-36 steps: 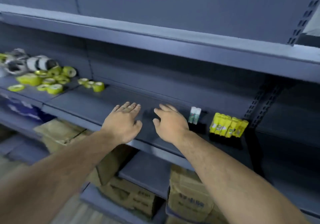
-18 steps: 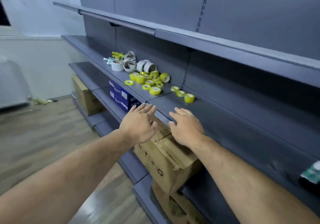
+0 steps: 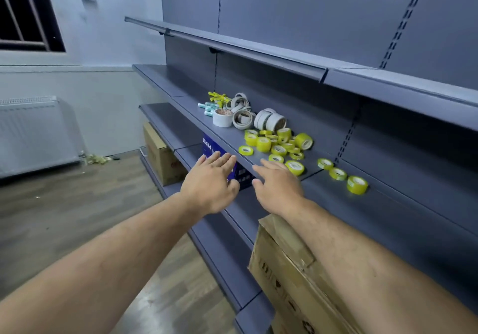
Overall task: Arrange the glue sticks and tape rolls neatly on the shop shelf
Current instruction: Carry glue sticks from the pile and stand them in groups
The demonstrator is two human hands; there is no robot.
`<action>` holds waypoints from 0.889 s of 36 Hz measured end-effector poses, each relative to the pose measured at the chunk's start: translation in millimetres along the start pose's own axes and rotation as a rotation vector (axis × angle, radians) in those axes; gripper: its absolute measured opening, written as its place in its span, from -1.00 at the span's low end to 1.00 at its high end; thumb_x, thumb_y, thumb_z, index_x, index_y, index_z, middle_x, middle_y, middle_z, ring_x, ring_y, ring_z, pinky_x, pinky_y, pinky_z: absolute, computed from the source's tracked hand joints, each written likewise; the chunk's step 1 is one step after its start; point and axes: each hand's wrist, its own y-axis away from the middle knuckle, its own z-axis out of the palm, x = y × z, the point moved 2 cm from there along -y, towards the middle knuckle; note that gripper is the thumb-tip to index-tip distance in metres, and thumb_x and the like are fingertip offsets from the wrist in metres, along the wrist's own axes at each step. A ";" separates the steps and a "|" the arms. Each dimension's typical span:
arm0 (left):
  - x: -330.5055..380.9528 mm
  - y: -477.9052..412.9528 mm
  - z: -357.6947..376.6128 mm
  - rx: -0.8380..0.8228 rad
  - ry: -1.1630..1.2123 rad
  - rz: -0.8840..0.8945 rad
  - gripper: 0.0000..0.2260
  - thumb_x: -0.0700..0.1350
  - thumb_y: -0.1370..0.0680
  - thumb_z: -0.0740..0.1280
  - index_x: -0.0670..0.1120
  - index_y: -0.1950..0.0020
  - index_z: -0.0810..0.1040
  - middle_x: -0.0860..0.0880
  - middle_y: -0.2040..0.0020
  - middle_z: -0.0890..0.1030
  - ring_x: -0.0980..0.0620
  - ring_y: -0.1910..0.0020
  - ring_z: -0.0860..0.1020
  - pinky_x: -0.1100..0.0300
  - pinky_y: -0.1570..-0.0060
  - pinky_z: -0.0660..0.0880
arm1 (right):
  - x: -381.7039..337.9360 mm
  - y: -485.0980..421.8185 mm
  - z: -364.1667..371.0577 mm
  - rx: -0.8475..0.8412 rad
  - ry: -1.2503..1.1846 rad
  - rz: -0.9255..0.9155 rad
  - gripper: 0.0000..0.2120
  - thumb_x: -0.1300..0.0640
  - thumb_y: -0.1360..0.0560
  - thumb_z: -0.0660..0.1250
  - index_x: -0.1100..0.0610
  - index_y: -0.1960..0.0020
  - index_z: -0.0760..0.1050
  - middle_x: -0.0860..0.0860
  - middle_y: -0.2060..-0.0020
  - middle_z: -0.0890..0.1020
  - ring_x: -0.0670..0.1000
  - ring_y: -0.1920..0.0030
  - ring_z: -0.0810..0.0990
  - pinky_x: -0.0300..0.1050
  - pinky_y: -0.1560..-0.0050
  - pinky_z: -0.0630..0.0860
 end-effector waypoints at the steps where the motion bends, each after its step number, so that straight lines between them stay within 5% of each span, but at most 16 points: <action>1: -6.5 -8.3 1.8 -0.008 -0.004 -0.003 -0.40 0.09 -0.59 0.03 0.02 -0.64 0.04 0.04 -0.63 0.07 0.03 -0.61 -0.05 0.04 -0.57 -0.13 | -1.6 -10.8 2.6 -0.005 0.002 -0.010 -0.59 0.01 -0.67 0.15 0.01 -0.50 0.38 -0.05 -0.54 0.31 0.00 -0.54 0.16 -0.08 -0.48 0.18; 20: -125.2 -179.6 0.3 0.008 -0.065 -0.140 -0.30 0.15 -0.47 -0.07 0.03 -0.63 0.06 0.04 -0.62 0.09 0.03 -0.61 -0.02 0.06 -0.56 -0.10 | -17.6 -249.9 53.1 -0.065 -0.014 -0.174 -0.55 -0.02 -0.66 0.14 -0.03 -0.54 0.32 -0.07 -0.57 0.24 -0.02 -0.57 0.11 -0.07 -0.51 0.14; 32: -280.7 -276.1 6.4 0.010 -0.060 -0.170 -0.31 0.13 -0.48 -0.05 0.01 -0.63 0.07 0.02 -0.62 0.10 0.02 -0.61 -0.01 0.04 -0.56 -0.07 | -87.7 -416.5 118.0 -0.065 -0.037 -0.183 -0.57 0.00 -0.65 0.18 -0.03 -0.51 0.36 -0.05 -0.56 0.28 0.01 -0.55 0.17 -0.06 -0.51 0.17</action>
